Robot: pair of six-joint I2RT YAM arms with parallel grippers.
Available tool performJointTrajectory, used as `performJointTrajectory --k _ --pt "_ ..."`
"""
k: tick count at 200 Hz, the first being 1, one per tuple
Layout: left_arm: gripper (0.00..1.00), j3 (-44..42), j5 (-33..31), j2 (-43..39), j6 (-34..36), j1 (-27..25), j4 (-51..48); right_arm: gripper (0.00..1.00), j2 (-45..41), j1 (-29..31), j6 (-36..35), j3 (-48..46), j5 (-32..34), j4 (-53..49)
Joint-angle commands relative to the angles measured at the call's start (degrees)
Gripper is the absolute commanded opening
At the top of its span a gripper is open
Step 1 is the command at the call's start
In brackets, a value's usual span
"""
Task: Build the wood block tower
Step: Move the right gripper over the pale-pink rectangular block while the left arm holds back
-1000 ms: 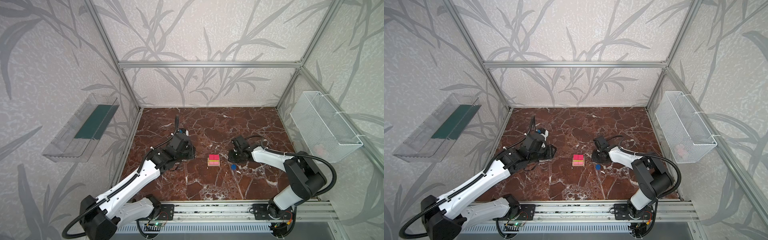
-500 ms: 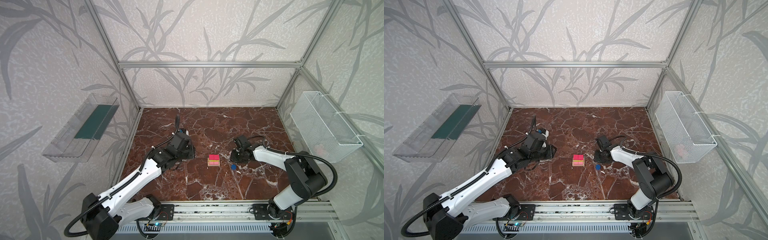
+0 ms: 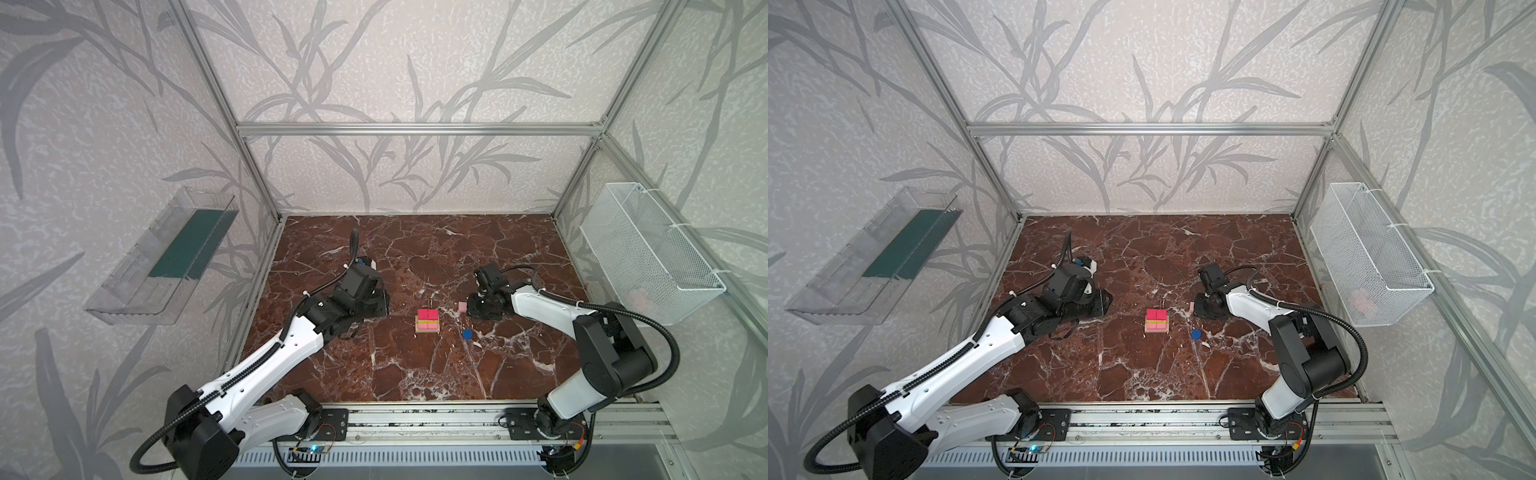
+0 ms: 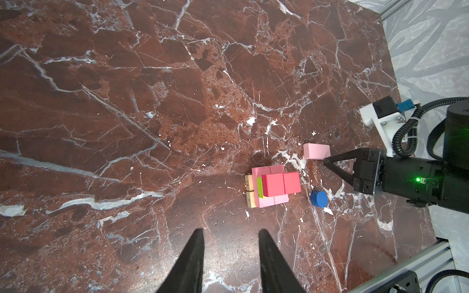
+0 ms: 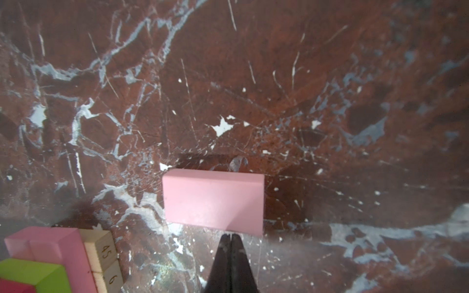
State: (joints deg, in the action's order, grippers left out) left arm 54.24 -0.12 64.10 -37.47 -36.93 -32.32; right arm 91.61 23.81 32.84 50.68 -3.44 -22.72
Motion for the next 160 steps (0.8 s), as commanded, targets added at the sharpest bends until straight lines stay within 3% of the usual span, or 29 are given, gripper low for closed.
performJointTrajectory --k 1,38,69,117,160 --pt "0.36 0.2 -0.1 0.0 0.5 0.4 -0.1 0.00 -3.1 -0.3 -1.8 2.4 2.2 -4.1" --pt "0.35 0.3 -0.2 -0.5 0.9 0.7 -0.4 0.01 -7.7 -0.2 -2.2 3.5 3.3 -6.3" --pt "0.36 0.5 -0.8 -0.9 1.3 1.0 -1.4 0.24 -10.9 0.3 -3.8 5.4 4.0 -9.3" --pt "0.36 0.4 -1.8 -2.2 1.8 1.9 -2.4 0.70 -11.6 1.9 -4.4 7.2 7.1 -12.2" --pt "0.36 -0.2 -1.4 -2.4 1.5 2.1 -2.1 0.81 -6.9 3.8 -3.2 8.1 8.5 -11.8"
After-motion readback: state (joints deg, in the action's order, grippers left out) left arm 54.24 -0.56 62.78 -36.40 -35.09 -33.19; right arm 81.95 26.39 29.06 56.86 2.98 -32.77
